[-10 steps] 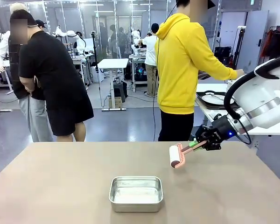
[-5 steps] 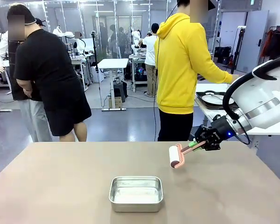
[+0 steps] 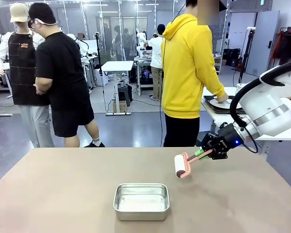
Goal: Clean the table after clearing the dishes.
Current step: When the right (or left) Handle tray is removed, use the right hand (or left hand) to clean the right (or left) side of the table with the Lint Roller.
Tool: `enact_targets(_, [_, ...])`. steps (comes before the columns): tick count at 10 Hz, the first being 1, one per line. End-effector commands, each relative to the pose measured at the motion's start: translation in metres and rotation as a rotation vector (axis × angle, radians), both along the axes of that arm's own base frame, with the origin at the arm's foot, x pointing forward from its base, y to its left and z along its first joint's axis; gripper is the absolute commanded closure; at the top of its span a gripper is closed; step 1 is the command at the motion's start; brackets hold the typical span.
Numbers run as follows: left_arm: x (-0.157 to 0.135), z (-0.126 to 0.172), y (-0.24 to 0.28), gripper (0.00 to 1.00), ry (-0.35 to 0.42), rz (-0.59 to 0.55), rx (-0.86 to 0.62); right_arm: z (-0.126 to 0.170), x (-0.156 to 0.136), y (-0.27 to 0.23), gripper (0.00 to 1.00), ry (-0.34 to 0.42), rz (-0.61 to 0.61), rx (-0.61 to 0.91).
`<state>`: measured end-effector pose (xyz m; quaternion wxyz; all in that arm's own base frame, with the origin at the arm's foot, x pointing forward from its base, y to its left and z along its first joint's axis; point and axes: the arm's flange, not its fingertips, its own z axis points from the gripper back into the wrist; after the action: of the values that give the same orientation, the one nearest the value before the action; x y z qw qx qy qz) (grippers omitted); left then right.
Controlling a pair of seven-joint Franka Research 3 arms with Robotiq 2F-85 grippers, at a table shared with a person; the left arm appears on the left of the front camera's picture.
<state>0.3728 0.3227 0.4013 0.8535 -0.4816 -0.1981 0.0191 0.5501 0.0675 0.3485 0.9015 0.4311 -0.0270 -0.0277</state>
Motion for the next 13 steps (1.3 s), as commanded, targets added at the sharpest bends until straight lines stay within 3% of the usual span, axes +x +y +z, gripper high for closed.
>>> enact_targets(1, [-0.005,0.003,0.001,0.0,0.002,-0.004,-0.001,-0.012,0.01,0.001,0.8,0.03,0.011,0.043])
enact_targets(7, [-0.005,0.003,0.001,0.0,0.002,-0.004,-0.001,-0.055,0.015,-0.02,0.8,-0.029,-0.014,0.004])
enact_targets(13, [-0.005,0.003,0.001,0.0,0.002,-0.004,-0.001,-0.042,0.007,-0.117,0.8,-0.04,-0.089,0.005])
